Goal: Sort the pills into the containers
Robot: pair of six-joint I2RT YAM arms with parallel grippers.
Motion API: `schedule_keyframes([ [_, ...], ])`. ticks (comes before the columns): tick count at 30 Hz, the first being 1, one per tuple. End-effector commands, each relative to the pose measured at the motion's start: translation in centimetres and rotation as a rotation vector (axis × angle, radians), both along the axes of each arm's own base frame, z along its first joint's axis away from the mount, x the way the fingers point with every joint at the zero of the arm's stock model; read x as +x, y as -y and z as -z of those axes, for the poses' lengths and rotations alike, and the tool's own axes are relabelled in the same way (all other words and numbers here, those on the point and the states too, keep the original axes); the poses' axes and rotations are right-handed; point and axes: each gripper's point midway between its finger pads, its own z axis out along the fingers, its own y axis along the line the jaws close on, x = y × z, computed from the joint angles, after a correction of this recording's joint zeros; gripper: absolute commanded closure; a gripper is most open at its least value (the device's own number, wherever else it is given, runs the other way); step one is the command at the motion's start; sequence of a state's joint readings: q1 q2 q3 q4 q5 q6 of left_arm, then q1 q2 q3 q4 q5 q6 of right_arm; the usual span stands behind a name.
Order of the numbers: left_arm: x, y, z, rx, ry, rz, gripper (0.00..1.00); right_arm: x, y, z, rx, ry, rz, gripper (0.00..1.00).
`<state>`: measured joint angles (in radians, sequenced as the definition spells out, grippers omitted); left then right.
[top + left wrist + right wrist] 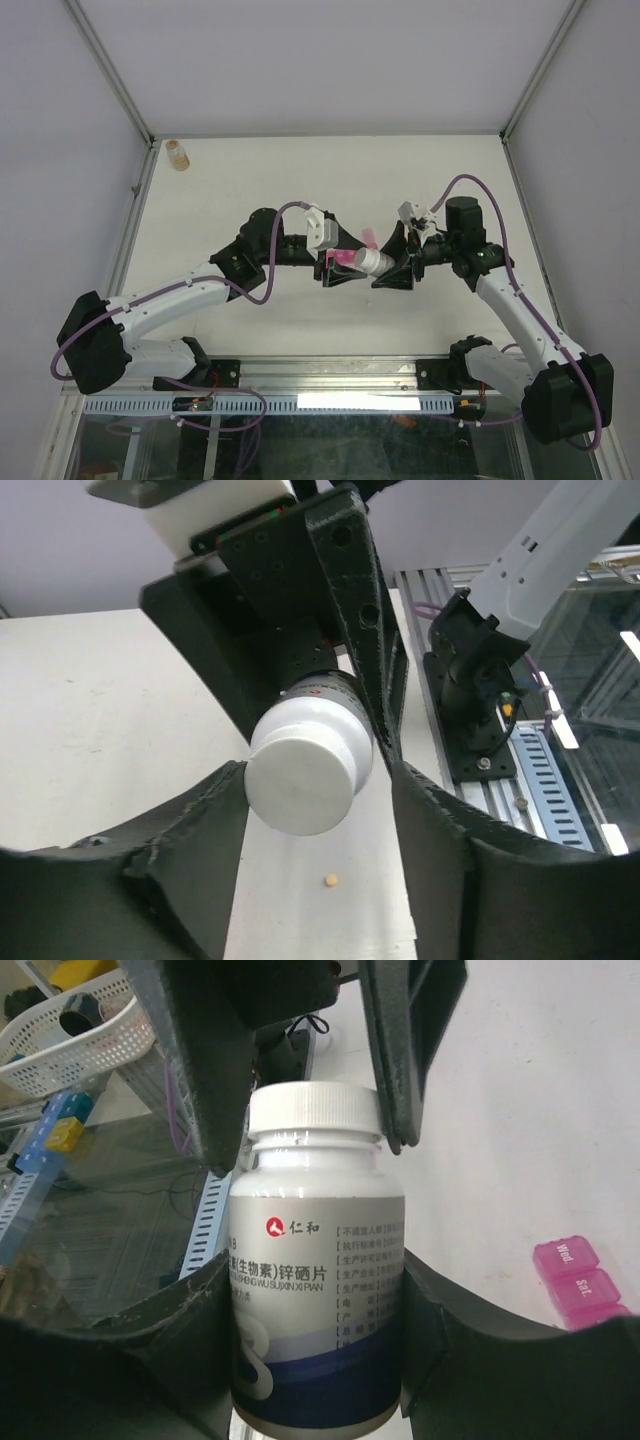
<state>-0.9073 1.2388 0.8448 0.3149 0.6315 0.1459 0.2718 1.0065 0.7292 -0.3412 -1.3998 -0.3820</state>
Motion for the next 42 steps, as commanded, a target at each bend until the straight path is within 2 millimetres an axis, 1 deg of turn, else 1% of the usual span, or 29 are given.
schedule_keyframes([
  [1, -3.4, -0.4, -0.3, -0.027, 0.001, 0.170, 0.27, 1.8, -0.3, -2.4, 0.030, 0.168, 0.031, 1.00],
  [2, -3.2, -0.6, -1.0, -0.064, 0.018, 0.140, 0.19, 1.8, -0.3, -2.4, 0.029, 0.168, 0.031, 1.00],
  [4, -2.6, -1.2, -2.0, -0.124, 0.026, 0.080, 0.10, 1.8, -0.3, -2.4, 0.029, 0.169, 0.031, 1.00],
  [5, -2.2, -1.4, -2.5, -0.146, 0.013, 0.048, 0.02, 1.7, -0.3, -2.4, 0.030, 0.168, 0.029, 1.00],
  [8, -1.5, -2.0, -3.4, -0.191, -0.036, -0.024, 0.01, 1.8, -0.3, -2.4, 0.029, 0.167, 0.030, 1.00],
  [10, -1.3, -2.5, -3.9, -0.224, -0.077, -0.060, 0.01, 1.8, -0.3, -2.3, 0.029, 0.167, 0.029, 1.00],
  [13, -1.0, -3.8, -4.9, -0.300, -0.188, -0.134, 0.01, 1.8, -0.3, -2.3, 0.028, 0.168, 0.031, 1.00],
  [17, -1.6, -5.8, -6.3, -0.429, -0.350, -0.173, 0.01, 1.9, -0.3, -2.1, 0.025, 0.160, 0.032, 1.00],
  [20, -1.3, -6.5, -6.0, -0.451, -0.455, -0.214, 0.01, 2.0, -0.3, -2.0, 0.024, 0.156, 0.032, 1.00],
  [23, 0.0, -6.3, -5.5, -0.418, -0.588, -0.294, 0.01, 2.0, -0.3, -2.0, 0.023, 0.158, 0.034, 1.00],
  [26, 1.0, -5.5, -5.4, -0.352, -0.716, -0.352, 0.07, 2.1, -0.3, -1.9, 0.020, 0.155, 0.036, 1.00],
  [28, 1.4, -4.9, -5.5, -0.307, -0.787, -0.382, 0.16, 2.1, -0.3, -1.8, 0.019, 0.155, 0.038, 1.00],
  [29, 1.6, -4.7, -5.4, -0.287, -0.819, -0.397, 0.24, 2.2, -0.3, -1.8, 0.018, 0.156, 0.040, 1.00],
  [30, 1.7, -4.5, -5.2, -0.270, -0.841, -0.407, 0.29, 2.2, -0.3, -1.8, 0.018, 0.157, 0.040, 1.00],
  [33, 1.6, -4.1, -4.9, -0.247, -0.862, -0.423, 0.41, 2.2, -0.3, -1.8, 0.017, 0.157, 0.042, 1.00],
  [35, 1.6, -3.9, -4.7, -0.237, -0.867, -0.428, 0.54, 2.2, -0.3, -1.8, 0.017, 0.157, 0.041, 1.00],
  [38, 1.5, -3.6, -4.6, -0.230, -0.868, -0.423, 0.69, 2.2, -0.3, -1.8, 0.017, 0.157, 0.041, 1.00],
  [40, 1.4, -3.2, -4.6, -0.219, -0.867, -0.413, 0.76, 2.2, -0.3, -1.8, 0.018, 0.156, 0.039, 1.00],
  [42, 1.5, -2.8, -4.4, -0.208, -0.866, -0.409, 0.78, 2.1, -0.3, -1.8, 0.018, 0.155, 0.039, 1.00],
])
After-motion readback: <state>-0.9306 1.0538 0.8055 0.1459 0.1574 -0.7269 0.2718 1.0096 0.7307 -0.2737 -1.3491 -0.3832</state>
